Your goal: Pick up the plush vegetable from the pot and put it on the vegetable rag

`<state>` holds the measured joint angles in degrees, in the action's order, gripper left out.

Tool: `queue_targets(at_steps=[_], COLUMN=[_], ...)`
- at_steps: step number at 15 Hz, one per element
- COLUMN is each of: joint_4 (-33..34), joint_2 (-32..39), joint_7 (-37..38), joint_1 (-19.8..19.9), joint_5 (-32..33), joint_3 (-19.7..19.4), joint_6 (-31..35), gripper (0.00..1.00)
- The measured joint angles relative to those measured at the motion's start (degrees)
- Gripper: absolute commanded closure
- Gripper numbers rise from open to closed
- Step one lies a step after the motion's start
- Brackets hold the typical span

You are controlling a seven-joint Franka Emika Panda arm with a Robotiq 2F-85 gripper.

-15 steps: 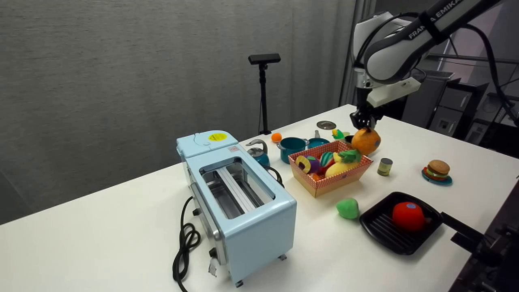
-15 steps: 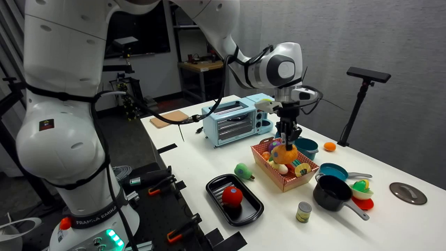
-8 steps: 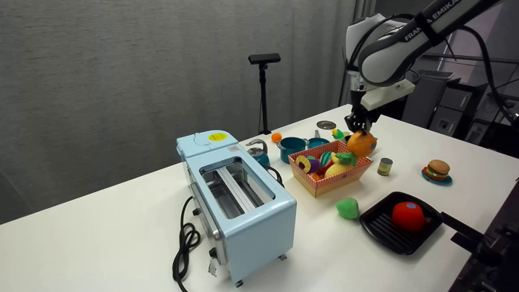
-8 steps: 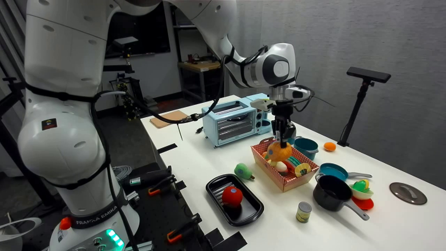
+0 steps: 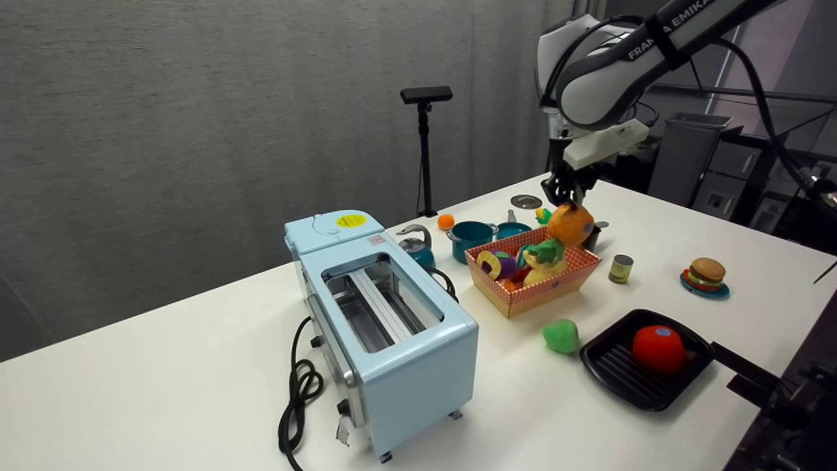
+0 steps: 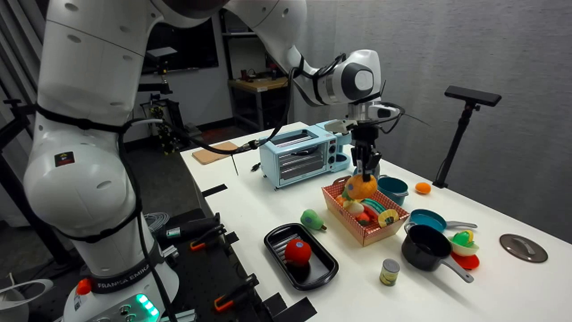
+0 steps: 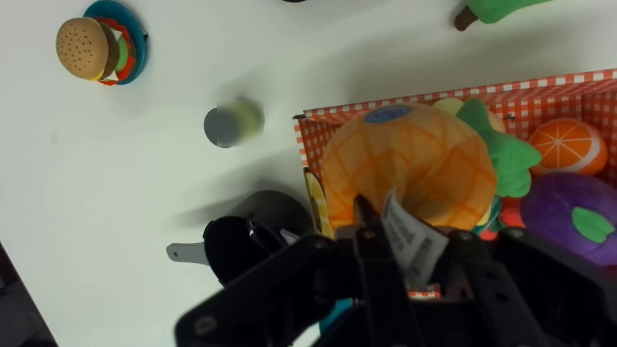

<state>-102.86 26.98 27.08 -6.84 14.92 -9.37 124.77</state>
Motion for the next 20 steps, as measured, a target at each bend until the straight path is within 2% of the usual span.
queue_targets(at_steps=[5, 6, 8, 15, 16, 20], joint_4=[6.6, 7.6, 9.3, 13.0, 13.4, 14.5], joint_2=[2.3, 2.7, 3.6, 5.6, 5.8, 6.3], joint_7=[0.0, 0.0, 0.0, 0.0, 0.0, 0.0], joint_1=[0.4, 0.5, 0.5, 0.5, 0.5, 0.5], joint_5=[0.0, 0.0, 0.0, 0.0, 0.0, 0.0], joint_3=[-0.2, -0.3, -0.4, -0.4, -0.4, -0.5], joint_6=[-4.1, -4.7, -5.6, -8.7, -9.1, -10.3], gripper=[0.98, 0.67, 0.59, 0.06, 0.01, 0.00])
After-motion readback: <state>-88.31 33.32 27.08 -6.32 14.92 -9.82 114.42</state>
